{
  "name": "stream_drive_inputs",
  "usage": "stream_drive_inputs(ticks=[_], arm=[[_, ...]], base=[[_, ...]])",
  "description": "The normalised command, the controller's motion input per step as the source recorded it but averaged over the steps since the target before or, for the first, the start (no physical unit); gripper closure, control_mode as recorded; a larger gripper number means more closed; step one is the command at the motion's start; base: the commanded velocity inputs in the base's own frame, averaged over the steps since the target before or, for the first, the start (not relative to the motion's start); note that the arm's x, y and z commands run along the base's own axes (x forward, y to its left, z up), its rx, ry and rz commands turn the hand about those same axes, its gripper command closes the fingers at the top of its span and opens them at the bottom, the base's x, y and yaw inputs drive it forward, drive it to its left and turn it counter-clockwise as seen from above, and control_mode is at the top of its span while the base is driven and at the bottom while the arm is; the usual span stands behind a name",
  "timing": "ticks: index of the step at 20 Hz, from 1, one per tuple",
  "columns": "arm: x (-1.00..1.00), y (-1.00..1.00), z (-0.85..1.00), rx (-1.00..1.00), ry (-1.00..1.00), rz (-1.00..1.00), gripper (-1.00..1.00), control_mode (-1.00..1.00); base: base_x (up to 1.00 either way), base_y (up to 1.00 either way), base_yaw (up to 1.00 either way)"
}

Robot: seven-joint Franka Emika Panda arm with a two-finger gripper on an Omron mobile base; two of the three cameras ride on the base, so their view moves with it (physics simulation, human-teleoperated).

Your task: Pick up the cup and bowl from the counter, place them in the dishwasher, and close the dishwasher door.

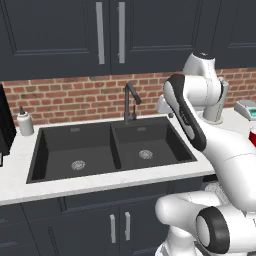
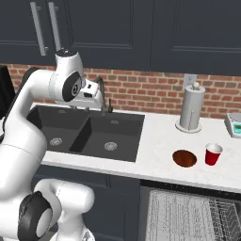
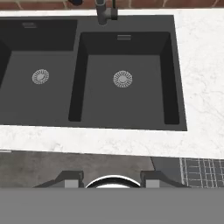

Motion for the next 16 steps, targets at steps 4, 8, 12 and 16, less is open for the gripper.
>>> stream_drive_inputs(ticks=[4, 8, 12, 16], arm=[[0.00, 0.00, 0.00, 0.00, 0.00, 0.00, -1.00, 1.00], [0.00, 0.00, 0.00, 0.00, 0.00, 0.00, -1.00, 1.00], [0.00, 0.00, 0.00, 0.00, 0.00, 0.00, -1.00, 1.00], [0.00, 0.00, 0.00, 0.00, 0.00, 0.00, -1.00, 1.00]], base=[[0.00, 0.00, 0.00], [-0.01, 0.00, -0.01], [-0.02, 0.00, -0.24], [0.00, 0.03, -0.47]])
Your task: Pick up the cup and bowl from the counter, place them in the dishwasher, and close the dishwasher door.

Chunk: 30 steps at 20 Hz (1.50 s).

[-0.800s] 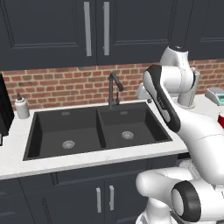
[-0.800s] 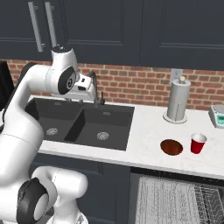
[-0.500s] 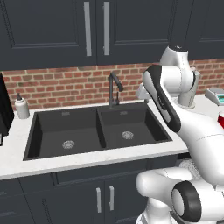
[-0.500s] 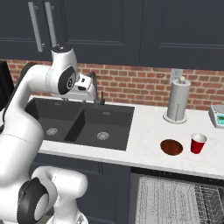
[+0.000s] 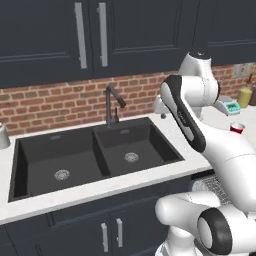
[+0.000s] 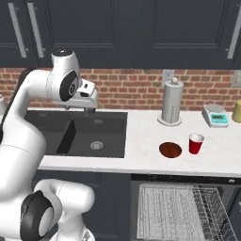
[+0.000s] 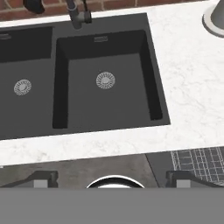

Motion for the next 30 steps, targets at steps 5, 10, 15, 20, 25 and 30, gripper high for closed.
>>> stream_drive_inputs(ticks=[5, 10, 15, 20, 25, 30], arm=[[0.00, 0.00, 0.00, 0.00, 0.00, 0.00, -1.00, 1.00], [0.00, 0.00, 0.00, 0.00, 0.00, 0.00, -1.00, 1.00], [0.00, 0.00, 0.00, 0.00, 0.00, 0.00, -1.00, 1.00], [0.00, 0.00, 0.00, 0.00, 0.00, 0.00, -1.00, 1.00], [0.00, 0.00, 0.00, 0.00, 0.00, 0.00, -1.00, 1.00], [0.00, 0.00, 0.00, 0.00, 0.00, 0.00, -1.00, 1.00]], base=[[0.00, 0.13, -0.54], [0.00, 0.16, -0.55], [0.00, 0.16, -0.55], [0.00, 0.19, -0.52], [0.00, 0.30, -0.48], [0.00, 0.34, -0.41]])
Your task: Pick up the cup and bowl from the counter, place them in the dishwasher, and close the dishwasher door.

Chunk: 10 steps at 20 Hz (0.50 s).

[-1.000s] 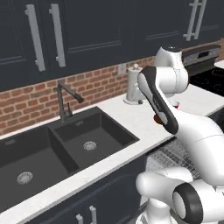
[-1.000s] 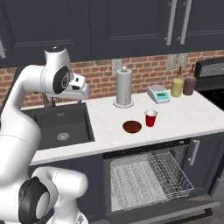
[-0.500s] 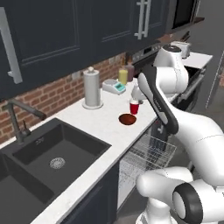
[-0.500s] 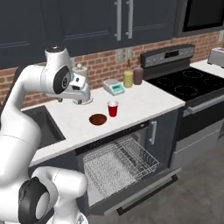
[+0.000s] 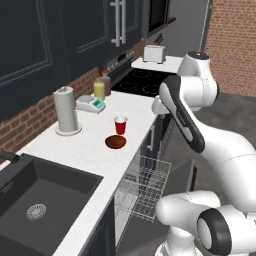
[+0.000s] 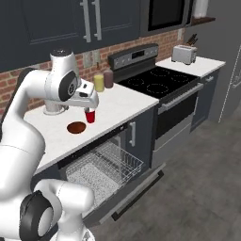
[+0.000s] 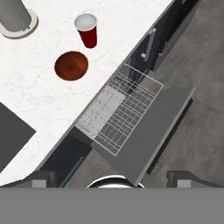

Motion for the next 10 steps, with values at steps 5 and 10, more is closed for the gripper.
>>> stream_drive_inputs(ticks=[5, 10], arm=[[0.00, 0.00, 0.00, 0.00, 0.00, 0.00, -1.00, 1.00], [0.00, 0.00, 0.00, 0.00, 0.00, 0.00, -1.00, 1.00]], base=[[0.00, 0.28, -0.28], [0.00, 0.12, -0.08]])
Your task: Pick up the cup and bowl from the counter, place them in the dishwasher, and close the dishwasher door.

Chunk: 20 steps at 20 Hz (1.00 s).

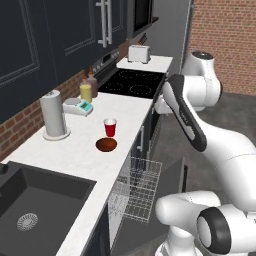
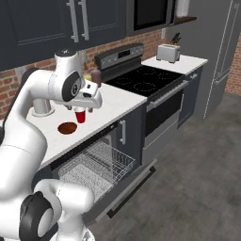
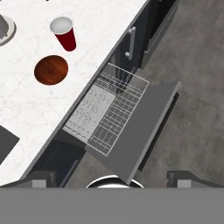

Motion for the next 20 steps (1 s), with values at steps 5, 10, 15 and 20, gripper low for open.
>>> stream_drive_inputs(ticks=[5, 10, 15, 20], arm=[[0.00, 0.00, 0.00, 0.00, 0.00, 0.00, -1.00, 1.00], [0.00, 0.00, 0.00, 0.00, 0.00, 0.00, -1.00, 1.00], [0.00, 0.00, 0.00, 0.00, 0.00, 0.00, -1.00, 1.00], [0.00, 0.00, 0.00, 0.02, 0.00, -0.02, -1.00, -1.00]], base=[[0.00, 0.07, 0.00], [0.00, 0.03, 0.00], [0.00, 0.00, -0.02], [0.00, 0.00, 0.00]])
